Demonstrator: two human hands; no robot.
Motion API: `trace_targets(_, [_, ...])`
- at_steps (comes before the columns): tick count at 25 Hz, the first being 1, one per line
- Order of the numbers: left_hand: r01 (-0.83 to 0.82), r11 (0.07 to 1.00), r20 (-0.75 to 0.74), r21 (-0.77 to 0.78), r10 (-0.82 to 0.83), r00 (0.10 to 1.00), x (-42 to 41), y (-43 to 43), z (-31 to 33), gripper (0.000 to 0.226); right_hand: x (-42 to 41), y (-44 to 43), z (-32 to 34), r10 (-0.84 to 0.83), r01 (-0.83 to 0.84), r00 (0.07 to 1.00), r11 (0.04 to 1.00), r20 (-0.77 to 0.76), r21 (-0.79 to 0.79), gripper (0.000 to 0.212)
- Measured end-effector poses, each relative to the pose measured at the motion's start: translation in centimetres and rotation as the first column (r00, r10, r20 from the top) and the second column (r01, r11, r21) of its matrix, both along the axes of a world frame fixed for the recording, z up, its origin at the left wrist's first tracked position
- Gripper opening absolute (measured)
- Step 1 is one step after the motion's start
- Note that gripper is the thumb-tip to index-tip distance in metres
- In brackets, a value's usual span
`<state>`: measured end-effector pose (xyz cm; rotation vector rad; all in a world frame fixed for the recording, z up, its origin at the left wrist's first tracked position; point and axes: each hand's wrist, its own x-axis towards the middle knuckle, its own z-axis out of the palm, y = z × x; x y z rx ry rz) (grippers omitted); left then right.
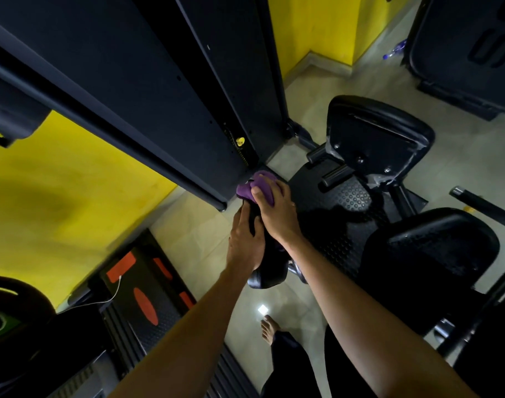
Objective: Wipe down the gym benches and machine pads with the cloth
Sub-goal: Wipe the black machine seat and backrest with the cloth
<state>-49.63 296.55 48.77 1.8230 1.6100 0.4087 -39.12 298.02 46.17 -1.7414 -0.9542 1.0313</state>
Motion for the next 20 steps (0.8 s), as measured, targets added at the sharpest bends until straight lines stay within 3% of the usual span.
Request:
trace_targets(4, [-0.010,1.000,-0.037,0.014,0.011,0.999,0.2,-0.3,-0.7,0.054,1.6,2.5,-5.9,-0.069,0.043,0.968,0.993,-0.242,-0.113,0.049])
trace_targets(6, [0.012,0.999,-0.022,0.030,-0.011,1.000,0.0,0.0,-0.7,0.053,2.1,2.7,-10.6,-0.092,0.029,0.958,0.973,-0.270,-0.227,0.063])
trace_targets(8, [0.029,0.999,-0.009,0.042,-0.029,1.000,0.0,0.2,-0.5,0.052,2.4,2.7,-13.5,-0.137,0.023,0.942,0.938,-0.307,-0.347,0.061])
trace_targets(10, [0.026,0.999,-0.023,0.032,-0.026,0.999,0.0,0.1,-0.5,0.052,2.6,2.6,-10.8,-0.181,0.056,0.943,0.914,-0.280,-0.402,0.061])
trace_targets(12, [0.023,0.999,-0.035,0.033,-0.022,0.999,0.1,0.1,-0.4,0.052,1.7,1.9,-6.8,-0.203,0.117,0.953,0.932,-0.227,-0.342,0.072])
trace_targets(14, [0.019,0.999,-0.036,0.042,-0.018,0.999,0.1,0.3,-0.5,0.051,0.0,0.1,-3.3,-0.172,0.135,0.972,0.966,-0.162,-0.221,0.065])
trace_targets(17, [0.009,1.000,-0.026,0.021,-0.008,1.000,0.0,0.6,-0.8,0.048,-1.1,-1.8,-3.1,-0.111,0.110,0.990,0.994,-0.091,-0.024,0.058])
trace_targets(18, [0.022,1.000,-0.027,0.017,-0.022,0.999,0.0,0.6,-0.7,0.049,-0.7,-1.4,-4.2,-0.121,0.121,0.988,0.993,-0.093,-0.007,0.060])
trace_targets(20, [0.047,0.998,-0.037,0.031,-0.046,0.998,0.0,0.5,-0.3,0.050,0.8,0.0,-8.2,-0.149,0.134,0.979,0.984,-0.136,-0.115,0.068])
